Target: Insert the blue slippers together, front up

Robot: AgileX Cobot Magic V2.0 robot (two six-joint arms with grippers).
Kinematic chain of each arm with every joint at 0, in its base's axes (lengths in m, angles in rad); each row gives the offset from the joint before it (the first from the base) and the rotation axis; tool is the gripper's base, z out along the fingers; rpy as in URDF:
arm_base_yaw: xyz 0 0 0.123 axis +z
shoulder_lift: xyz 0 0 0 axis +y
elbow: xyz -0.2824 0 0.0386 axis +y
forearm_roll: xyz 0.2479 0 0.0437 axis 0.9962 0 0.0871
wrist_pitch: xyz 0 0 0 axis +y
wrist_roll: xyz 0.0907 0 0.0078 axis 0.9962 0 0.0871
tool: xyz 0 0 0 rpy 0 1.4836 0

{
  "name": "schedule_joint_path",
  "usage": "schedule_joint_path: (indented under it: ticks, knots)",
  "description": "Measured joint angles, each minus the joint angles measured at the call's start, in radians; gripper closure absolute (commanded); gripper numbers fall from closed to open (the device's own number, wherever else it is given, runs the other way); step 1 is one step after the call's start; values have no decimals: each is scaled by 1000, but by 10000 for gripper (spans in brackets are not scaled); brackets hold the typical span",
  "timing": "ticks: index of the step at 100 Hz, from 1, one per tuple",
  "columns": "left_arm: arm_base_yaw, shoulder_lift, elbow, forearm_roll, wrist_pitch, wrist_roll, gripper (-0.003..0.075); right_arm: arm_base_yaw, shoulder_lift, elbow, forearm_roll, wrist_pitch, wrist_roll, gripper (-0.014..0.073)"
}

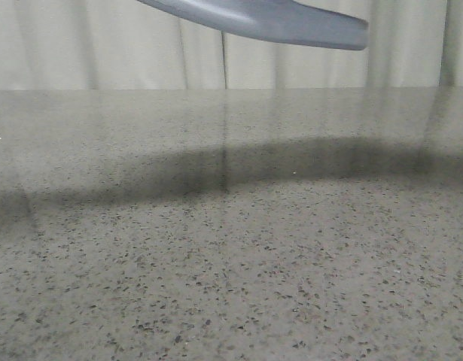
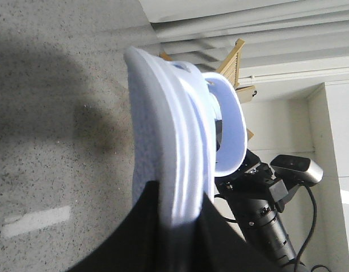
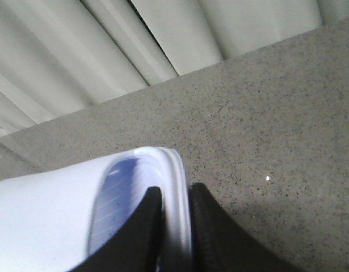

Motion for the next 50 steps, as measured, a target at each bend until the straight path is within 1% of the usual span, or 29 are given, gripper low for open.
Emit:
schedule_joint_path:
  ticks: [12,21,28,33,50]
  knots:
    - [0,0,0,2,12,-1,704,0,-15,0,-7,-11,0,239]
    - [-3,0,0,7,19,-1,704,0,-14,0,-7,-24,0,148]
    - [-3,0,0,11,17,-2,704,-2,-14,0,-8,-40,0,105]
    - [-3,0,0,13,15,-4,704,-3,-21,0,-8,-49,0,91]
    - [-4,0,0,13,13,-4,704,-5,-81,0,-8,-89,0,91]
